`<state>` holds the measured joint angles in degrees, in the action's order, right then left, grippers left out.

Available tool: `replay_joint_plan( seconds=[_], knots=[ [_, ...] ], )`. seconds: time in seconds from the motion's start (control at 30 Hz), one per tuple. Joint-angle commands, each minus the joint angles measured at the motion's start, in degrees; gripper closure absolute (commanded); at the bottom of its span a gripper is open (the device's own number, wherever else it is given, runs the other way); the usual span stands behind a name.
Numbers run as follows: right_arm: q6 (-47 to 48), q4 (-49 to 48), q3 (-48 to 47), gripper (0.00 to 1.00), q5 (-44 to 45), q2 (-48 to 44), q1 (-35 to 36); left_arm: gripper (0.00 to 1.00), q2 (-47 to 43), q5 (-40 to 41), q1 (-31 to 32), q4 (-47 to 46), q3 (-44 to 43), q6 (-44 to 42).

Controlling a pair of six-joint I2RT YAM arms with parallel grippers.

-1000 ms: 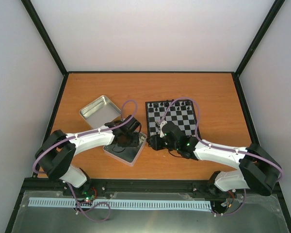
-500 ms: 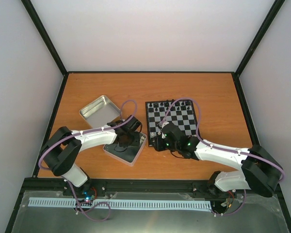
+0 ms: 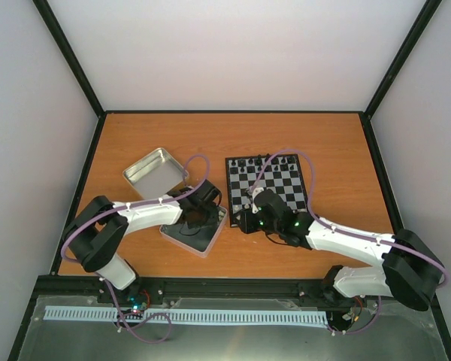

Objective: Set up the chess pieces on the board
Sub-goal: Pick up the chess piece from the storage box.

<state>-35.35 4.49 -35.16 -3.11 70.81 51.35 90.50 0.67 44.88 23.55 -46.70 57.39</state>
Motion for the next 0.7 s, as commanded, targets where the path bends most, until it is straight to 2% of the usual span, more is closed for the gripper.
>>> replay_joint_plan(
  seconds=[0.0, 0.1, 0.37, 0.5, 0.67],
  knots=[
    [0.73, -0.72, 1.21, 0.64, 0.99, -1.77, -0.29, 0.72, 2.63, -0.55, 0.55, -1.2, -0.72, 1.85],
    [0.73, -0.8, 1.53, 0.64, 1.03, -2.27, -0.29, 0.72, 3.7, 0.25, 0.51, -0.92, -0.78, 2.18],
    [0.51, -1.24, 2.53, 0.64, 1.35, -3.65, -0.29, 0.82, 4.85, 2.76, 0.69, 3.01, -2.0, 0.36],
    [0.23, -1.48, 2.8, 0.64, 1.68, -3.9, -0.29, 0.8, 6.26, 3.93, 0.81, 7.32, -3.65, -2.79],
    [-0.05, -1.82, 2.99, 0.64, 1.78, -4.09, -0.29, 0.72, 7.24, 3.73, 0.82, 9.39, -4.24, -5.5]
  ],
)
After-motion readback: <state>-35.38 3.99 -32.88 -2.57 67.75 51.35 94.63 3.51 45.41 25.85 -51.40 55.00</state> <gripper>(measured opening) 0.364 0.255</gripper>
